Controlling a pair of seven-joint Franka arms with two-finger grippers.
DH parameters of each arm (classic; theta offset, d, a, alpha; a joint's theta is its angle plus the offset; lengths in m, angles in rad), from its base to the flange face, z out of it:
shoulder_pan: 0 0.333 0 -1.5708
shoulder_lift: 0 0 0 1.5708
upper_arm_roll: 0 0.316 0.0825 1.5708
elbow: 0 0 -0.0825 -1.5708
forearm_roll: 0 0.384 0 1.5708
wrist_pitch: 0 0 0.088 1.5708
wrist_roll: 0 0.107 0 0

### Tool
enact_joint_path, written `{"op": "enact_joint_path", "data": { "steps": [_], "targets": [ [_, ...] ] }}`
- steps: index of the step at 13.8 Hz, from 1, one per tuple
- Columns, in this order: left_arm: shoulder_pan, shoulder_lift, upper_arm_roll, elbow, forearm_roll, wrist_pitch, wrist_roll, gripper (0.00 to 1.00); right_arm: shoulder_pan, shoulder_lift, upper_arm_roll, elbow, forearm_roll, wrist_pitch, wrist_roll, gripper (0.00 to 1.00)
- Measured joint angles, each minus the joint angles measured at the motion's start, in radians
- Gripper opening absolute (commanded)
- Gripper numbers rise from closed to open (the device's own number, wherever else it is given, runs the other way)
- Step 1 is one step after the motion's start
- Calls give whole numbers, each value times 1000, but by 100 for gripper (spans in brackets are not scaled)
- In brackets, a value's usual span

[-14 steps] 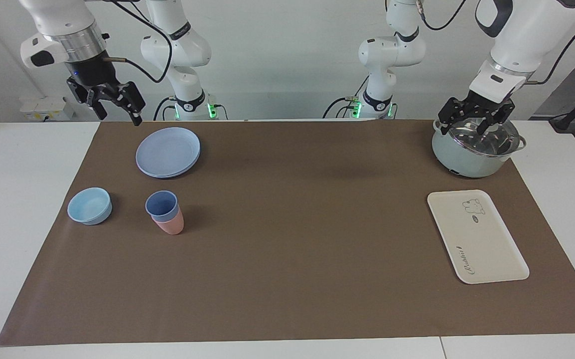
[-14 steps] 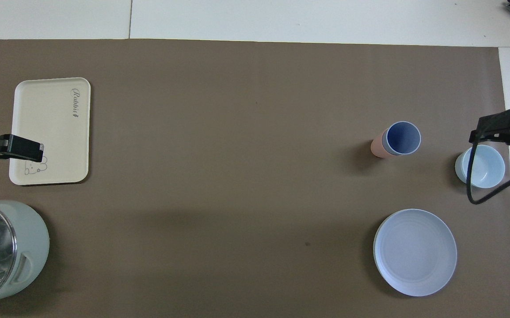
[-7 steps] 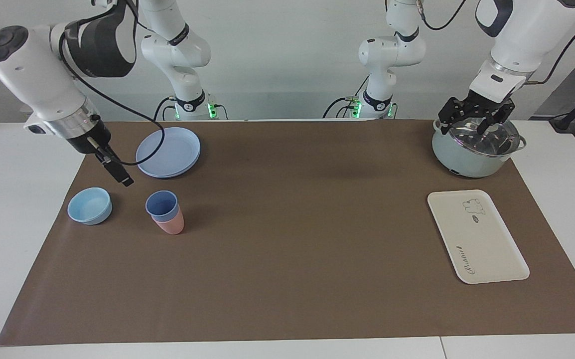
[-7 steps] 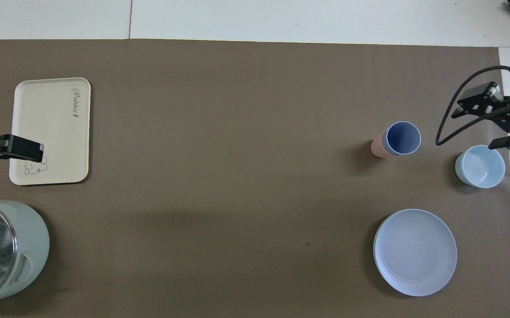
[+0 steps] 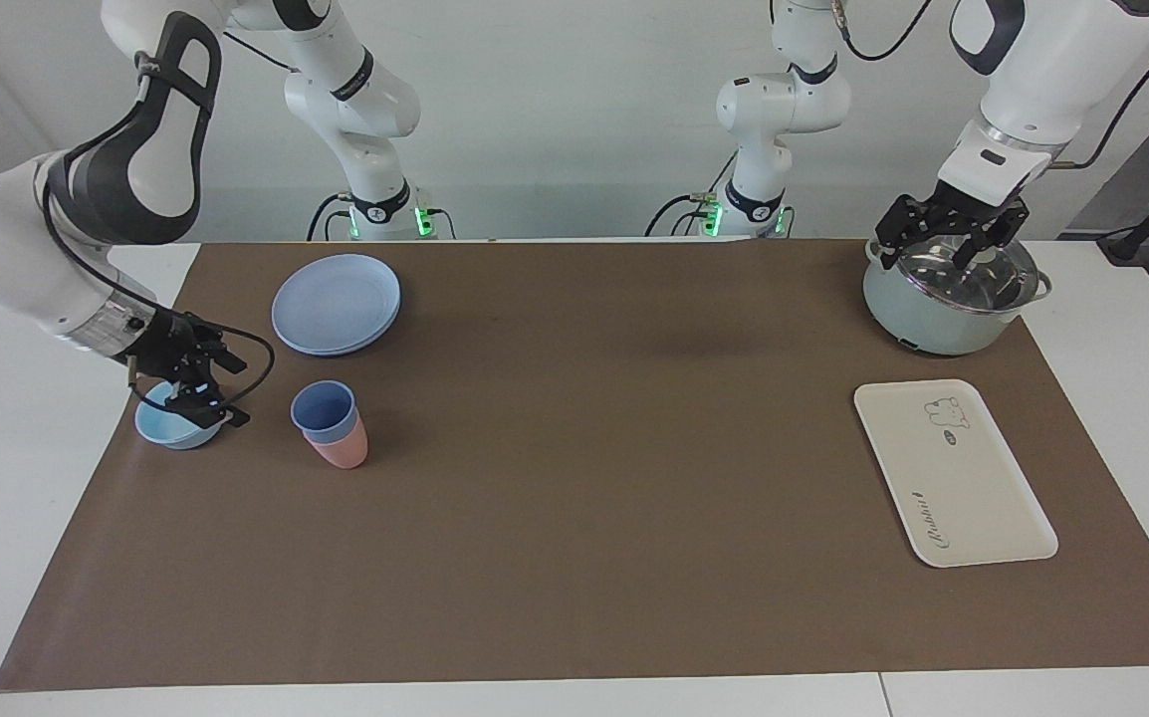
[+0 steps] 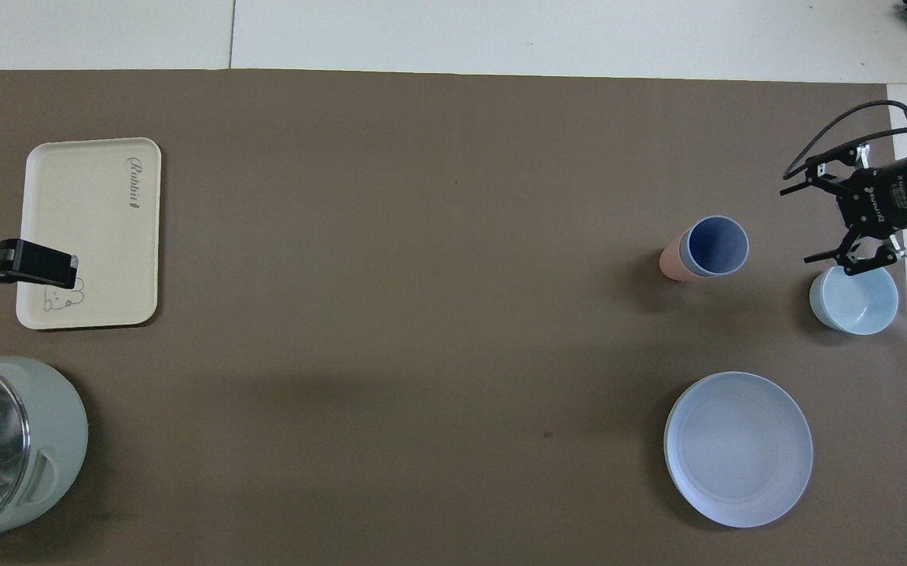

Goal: Place cup on tray
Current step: 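Move the right gripper over the nested pink and blue cups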

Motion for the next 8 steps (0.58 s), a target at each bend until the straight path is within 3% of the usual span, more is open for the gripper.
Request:
{"op": "enact_joint_path", "data": {
  "steps": [5,8],
  "targets": [
    [0,0,0,0,0,0,0,100,-55,79,0,0,111,4,6,100],
    [0,0,0,0,0,0,0,100,-115,167,1,7,198,-2,4,100]
  ]
}}
